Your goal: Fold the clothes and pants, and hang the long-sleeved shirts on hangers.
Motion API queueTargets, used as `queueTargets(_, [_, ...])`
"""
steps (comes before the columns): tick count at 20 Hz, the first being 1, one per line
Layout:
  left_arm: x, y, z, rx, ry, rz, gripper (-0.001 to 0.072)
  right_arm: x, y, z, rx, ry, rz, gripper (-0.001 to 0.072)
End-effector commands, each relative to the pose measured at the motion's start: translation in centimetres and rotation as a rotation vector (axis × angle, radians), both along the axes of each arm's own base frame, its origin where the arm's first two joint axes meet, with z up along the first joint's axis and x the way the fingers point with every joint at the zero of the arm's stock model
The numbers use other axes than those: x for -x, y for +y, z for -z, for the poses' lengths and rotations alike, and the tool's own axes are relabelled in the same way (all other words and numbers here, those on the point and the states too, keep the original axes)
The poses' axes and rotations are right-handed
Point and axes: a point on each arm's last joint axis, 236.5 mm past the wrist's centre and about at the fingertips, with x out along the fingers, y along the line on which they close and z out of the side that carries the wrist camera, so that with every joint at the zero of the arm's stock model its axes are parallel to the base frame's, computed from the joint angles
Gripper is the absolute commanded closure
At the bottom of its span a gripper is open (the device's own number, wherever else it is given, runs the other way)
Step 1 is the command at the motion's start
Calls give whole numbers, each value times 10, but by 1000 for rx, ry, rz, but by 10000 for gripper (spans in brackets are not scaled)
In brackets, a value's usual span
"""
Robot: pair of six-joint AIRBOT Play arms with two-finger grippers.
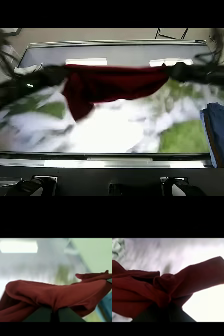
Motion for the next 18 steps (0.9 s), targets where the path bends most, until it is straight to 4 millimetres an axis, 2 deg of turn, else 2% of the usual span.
queueTargets(1, [74, 24, -131, 54, -314, -20, 690, 61, 3, -131, 72, -368, 20, 663])
queueTargets(3, [101, 31, -153, 71, -377, -22, 690, 91, 8, -144, 96, -404, 8, 663])
queueTargets(5, [117, 34, -162, 82, -406, -21, 690, 113, 14, -137, 128, -374, -24, 663])
queueTargets(7, [123, 35, -164, 90, -405, -17, 690, 122, 8, -106, 171, -230, -29, 663])
queueTargets(8, [119, 33, -158, 93, -378, -11, 690, 126, -1, -78, 202, -101, -15, 663])
queueTargets(9, [111, 29, -143, 81, -326, -3, 690, 130, -9, -48, 217, 43, 1, 664])
queueTargets(10, [98, 23, -115, 50, -241, 14, 690, 136, -17, -14, 234, 200, 3, 664])
queueTargets(11, [84, 15, -79, 12, -137, 34, 690, 141, -21, 18, 242, 323, -17, 664])
queueTargets(12, [68, 8, -37, -12, -21, 54, 690, 137, -22, 45, 231, 393, -23, 664])
queueTargets(13, [48, 3, 7, -19, 95, 50, 690, 123, -23, 67, 214, 409, -15, 664])
queueTargets(14, [27, 1, 44, -18, 177, 28, 689, 96, -27, 86, 200, 364, 16, 664])
queueTargets(15, [3, 2, 79, -17, 239, -12, 689, 60, -36, 97, 170, 297, 97, 663])
queueTargets(17, [-42, 3, 140, -26, 341, -82, 689, -8, -55, 105, 69, 169, 258, 663])
queueTargets(18, [-61, 2, 169, -23, 396, -107, 688, -35, -61, 111, 10, 144, 310, 663])
